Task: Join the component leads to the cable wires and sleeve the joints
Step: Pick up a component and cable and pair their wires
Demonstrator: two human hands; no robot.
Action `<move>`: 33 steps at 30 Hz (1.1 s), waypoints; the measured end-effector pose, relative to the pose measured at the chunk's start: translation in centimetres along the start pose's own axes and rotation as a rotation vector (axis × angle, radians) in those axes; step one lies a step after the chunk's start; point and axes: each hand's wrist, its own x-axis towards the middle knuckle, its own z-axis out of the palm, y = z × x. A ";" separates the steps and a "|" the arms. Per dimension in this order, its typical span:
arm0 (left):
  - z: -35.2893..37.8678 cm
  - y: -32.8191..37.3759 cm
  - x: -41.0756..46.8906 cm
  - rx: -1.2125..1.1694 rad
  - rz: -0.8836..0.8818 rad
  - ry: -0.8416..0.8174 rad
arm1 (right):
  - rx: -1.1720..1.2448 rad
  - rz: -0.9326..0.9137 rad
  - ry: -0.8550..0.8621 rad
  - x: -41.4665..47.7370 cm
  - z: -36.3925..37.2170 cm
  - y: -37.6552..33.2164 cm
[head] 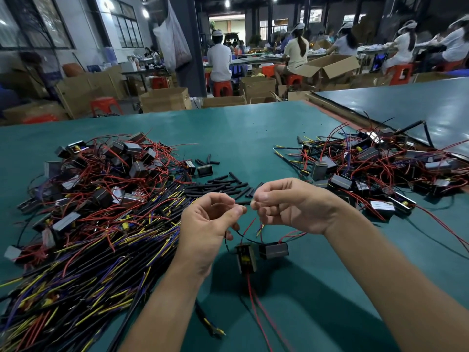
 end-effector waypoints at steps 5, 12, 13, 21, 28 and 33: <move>-0.1 0.0 0.1 -0.042 -0.081 0.034 | 0.025 0.016 0.022 -0.1 0.0 0.0; -0.3 -0.4 0.4 -0.032 -0.109 0.059 | -0.073 0.015 0.100 0.2 0.2 0.2; -0.3 -0.4 0.3 -0.031 -0.111 0.061 | -0.080 0.016 0.099 0.2 0.1 0.1; -0.4 -0.4 0.4 -0.055 -0.142 0.074 | -0.249 -0.043 0.087 -0.1 -0.3 0.0; -0.2 -0.7 0.2 -0.022 -0.221 0.001 | -0.410 -0.146 0.140 0.0 -0.3 0.2; 0.1 -0.8 0.2 -0.019 -0.227 -0.019 | -0.471 -0.155 0.127 -0.1 0.1 0.2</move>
